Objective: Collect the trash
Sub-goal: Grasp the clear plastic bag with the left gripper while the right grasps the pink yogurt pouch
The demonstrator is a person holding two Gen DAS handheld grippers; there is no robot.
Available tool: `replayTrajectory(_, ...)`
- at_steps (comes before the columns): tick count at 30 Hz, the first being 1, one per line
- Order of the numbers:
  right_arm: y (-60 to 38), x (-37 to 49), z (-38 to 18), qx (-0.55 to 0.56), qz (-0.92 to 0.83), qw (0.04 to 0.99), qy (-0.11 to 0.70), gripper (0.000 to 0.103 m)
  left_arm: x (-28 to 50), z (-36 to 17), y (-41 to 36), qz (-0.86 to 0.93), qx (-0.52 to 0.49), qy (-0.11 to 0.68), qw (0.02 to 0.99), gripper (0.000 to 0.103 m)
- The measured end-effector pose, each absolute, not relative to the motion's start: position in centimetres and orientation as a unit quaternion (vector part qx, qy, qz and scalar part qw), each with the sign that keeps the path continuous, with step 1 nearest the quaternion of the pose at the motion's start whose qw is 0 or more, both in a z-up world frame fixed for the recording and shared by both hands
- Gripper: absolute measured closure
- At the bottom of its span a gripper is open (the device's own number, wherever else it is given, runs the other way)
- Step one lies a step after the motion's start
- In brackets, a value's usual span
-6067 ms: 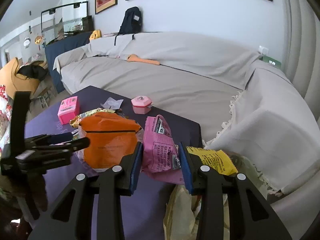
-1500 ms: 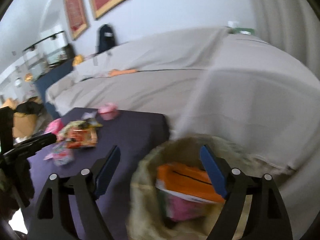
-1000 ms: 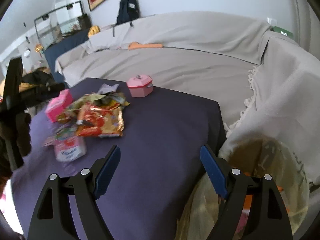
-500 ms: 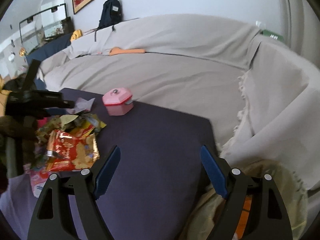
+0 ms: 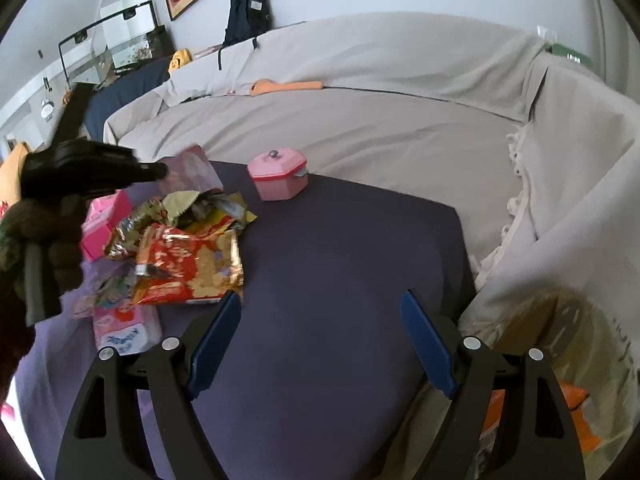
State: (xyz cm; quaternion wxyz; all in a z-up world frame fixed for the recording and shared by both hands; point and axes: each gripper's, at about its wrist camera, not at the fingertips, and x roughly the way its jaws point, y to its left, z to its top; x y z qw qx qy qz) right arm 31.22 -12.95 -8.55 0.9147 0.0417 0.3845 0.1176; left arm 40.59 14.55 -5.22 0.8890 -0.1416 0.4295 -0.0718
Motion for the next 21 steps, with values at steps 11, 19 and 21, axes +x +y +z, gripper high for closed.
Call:
replayTrajectory(11,-5.8,28.3,-6.7,0.022,0.199,0.896,0.397,0.025,29.3,-1.2,19.3,-0.081,-0.12,0.371,0.917,0.102)
replayTrajectory(19,2.0,30.0,-8.7,-0.019,0.256,0.859,0.442,0.025,25.6,-2.4,24.1,-0.075,-0.165,0.381,0.907,0.102)
replayTrajectory(21,2.9,30.7,-9.4,-0.037,0.248,0.858,0.449,0.025,25.0,-2.7,25.1,-0.078,-0.174,0.381,0.905,0.102)
